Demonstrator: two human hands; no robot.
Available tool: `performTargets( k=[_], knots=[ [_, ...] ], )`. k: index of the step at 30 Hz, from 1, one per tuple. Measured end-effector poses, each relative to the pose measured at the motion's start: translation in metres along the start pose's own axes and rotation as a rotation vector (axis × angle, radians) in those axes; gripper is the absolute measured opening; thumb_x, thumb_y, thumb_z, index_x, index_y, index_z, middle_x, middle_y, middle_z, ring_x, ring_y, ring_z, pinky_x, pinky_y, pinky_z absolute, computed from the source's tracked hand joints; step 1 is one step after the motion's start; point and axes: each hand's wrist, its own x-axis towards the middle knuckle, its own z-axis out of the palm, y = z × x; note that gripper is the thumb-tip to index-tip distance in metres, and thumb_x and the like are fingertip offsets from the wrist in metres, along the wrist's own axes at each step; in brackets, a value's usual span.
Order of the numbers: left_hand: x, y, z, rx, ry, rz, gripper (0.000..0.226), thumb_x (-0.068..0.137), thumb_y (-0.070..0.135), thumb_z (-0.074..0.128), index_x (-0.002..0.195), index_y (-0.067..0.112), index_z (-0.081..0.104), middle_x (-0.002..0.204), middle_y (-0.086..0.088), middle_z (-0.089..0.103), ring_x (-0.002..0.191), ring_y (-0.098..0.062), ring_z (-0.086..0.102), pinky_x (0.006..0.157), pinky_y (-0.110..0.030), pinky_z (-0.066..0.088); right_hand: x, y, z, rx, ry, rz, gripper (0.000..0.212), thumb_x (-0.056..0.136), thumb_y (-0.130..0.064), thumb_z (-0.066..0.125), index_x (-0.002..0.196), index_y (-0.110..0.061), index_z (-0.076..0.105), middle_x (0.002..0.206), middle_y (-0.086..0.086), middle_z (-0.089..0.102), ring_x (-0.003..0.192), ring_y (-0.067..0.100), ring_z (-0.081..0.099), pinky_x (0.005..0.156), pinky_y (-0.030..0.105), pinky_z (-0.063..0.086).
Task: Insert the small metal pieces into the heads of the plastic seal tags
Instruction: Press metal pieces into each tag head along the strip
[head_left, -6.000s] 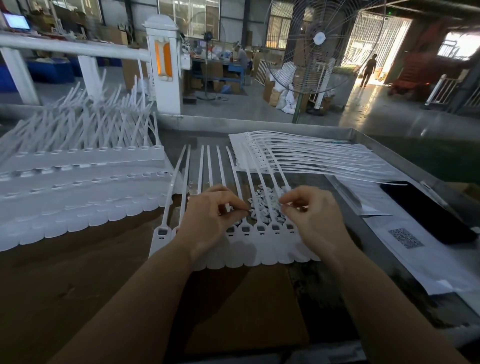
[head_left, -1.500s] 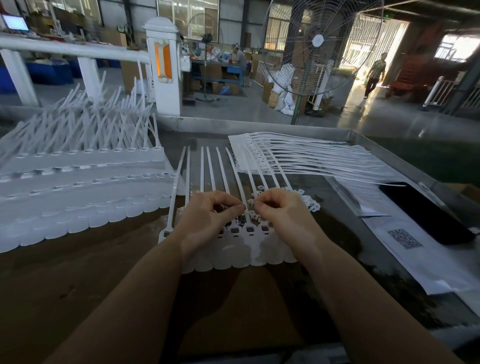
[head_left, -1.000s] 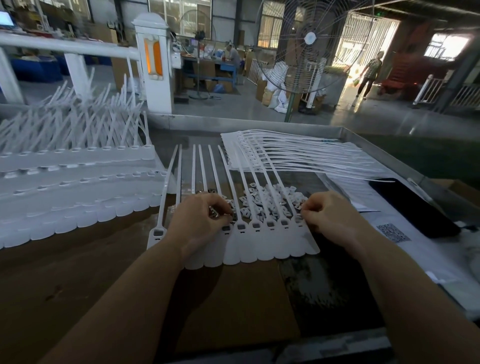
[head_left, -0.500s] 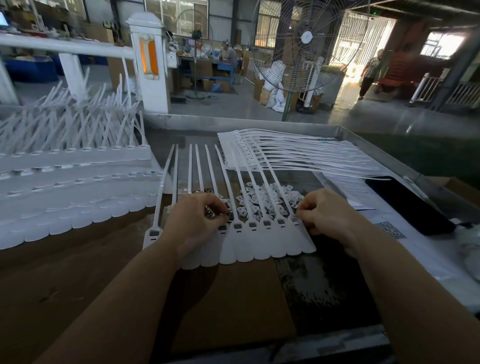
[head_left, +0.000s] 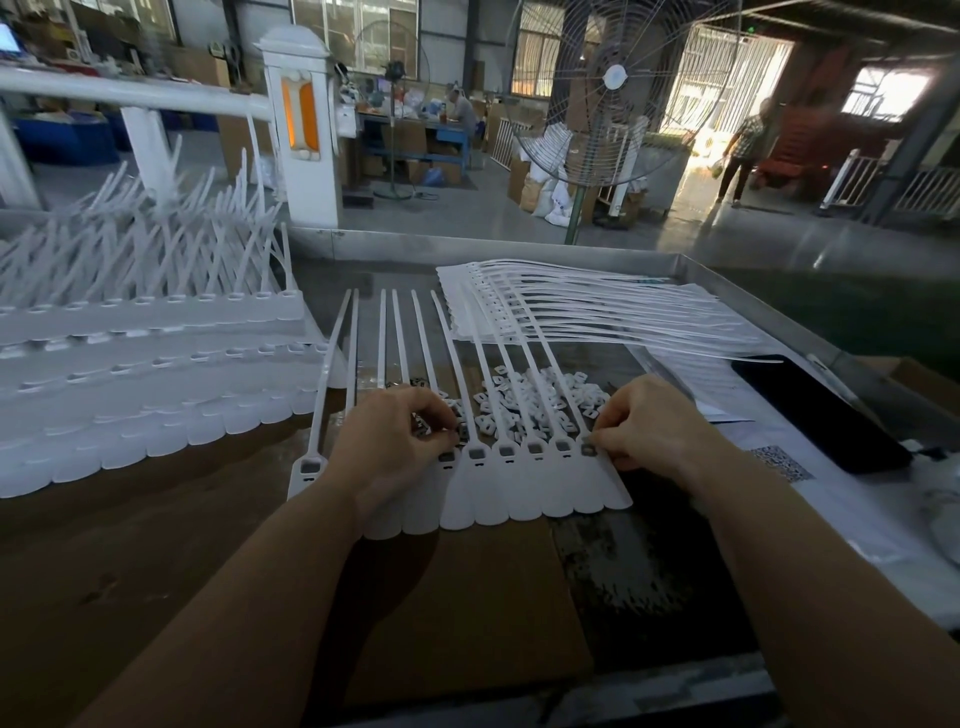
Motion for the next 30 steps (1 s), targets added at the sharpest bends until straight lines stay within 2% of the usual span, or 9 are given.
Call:
performTargets(
  k=[5,8,11,15,18,27,30],
  knots=[
    [-0.0004,0.0001,-0.0001,0.008,-0.001,-0.002,0.015,0.079,0.022,0.071,0.079,0.033,0.061,0.076,0.022,0.052,0.069,0.007,0.047,0.056,-0.007,0.031,-0.0010,0.0038,0.0009,0.047,0.029,0.004,0.005,0.081,-0.008,0.069,0.080,-0.004,0.071,0.083,0.009,0.069,0.071,0.024,0.069,0.070,0.038,0.059],
    [-0.0008,-0.0009,-0.0002,0.006,-0.003,0.000,0.015,0.079,0.022,0.071,0.079,0.032,0.061,0.078,0.020,0.053,0.070,0.007,0.047,0.057,-0.008,0.030,-0.0042,0.0048,0.0011,0.109,0.047,-0.012,0.008,0.083,-0.005,0.065,0.078,-0.009,0.069,0.084,0.006,0.068,0.073,0.018,0.067,0.064,0.030,0.059],
    [0.0001,-0.0014,-0.0001,0.015,-0.004,0.005,0.012,0.079,0.022,0.071,0.080,0.030,0.063,0.082,0.016,0.055,0.072,0.006,0.047,0.059,-0.007,0.030,-0.0084,0.0056,-0.0006,0.130,0.024,-0.048,0.002,0.080,-0.010,0.071,0.078,-0.010,0.071,0.081,0.002,0.068,0.074,0.013,0.065,0.062,0.025,0.057],
    [-0.0006,-0.0020,-0.0001,0.010,0.000,0.008,0.013,0.079,0.021,0.071,0.080,0.031,0.062,0.082,0.015,0.057,0.073,0.005,0.048,0.061,-0.007,0.031,-0.0083,0.0059,0.0011,-0.003,-0.005,-0.107,0.004,0.077,-0.013,0.074,0.081,-0.012,0.075,0.084,-0.004,0.067,0.079,0.009,0.061,0.076,0.031,0.055],
    [-0.0006,-0.0019,-0.0001,0.004,0.002,0.007,0.014,0.078,0.021,0.072,0.079,0.031,0.062,0.081,0.016,0.057,0.073,0.006,0.048,0.060,-0.007,0.031,-0.0076,0.0054,0.0023,-0.016,0.000,-0.116,0.004,0.077,-0.013,0.073,0.081,-0.013,0.074,0.084,-0.003,0.066,0.079,0.009,0.060,0.079,0.031,0.054],
    [-0.0003,-0.0016,0.0015,0.006,0.015,0.009,0.019,0.078,0.020,0.072,0.077,0.034,0.059,0.076,0.026,0.048,0.070,0.006,0.046,0.057,-0.007,0.030,-0.0056,0.0068,-0.0012,0.140,0.011,-0.045,0.003,0.082,-0.008,0.068,0.080,-0.008,0.070,0.083,0.007,0.068,0.078,0.019,0.066,0.068,0.031,0.058],
    [0.0002,-0.0015,0.0013,0.014,0.014,0.011,0.019,0.078,0.021,0.072,0.077,0.035,0.059,0.076,0.025,0.049,0.070,0.006,0.046,0.057,-0.007,0.030,-0.0044,0.0045,-0.0015,0.092,0.011,-0.057,0.006,0.086,-0.007,0.063,0.083,-0.006,0.069,0.085,0.012,0.068,0.078,0.026,0.067,0.071,0.037,0.058]
  ],
)
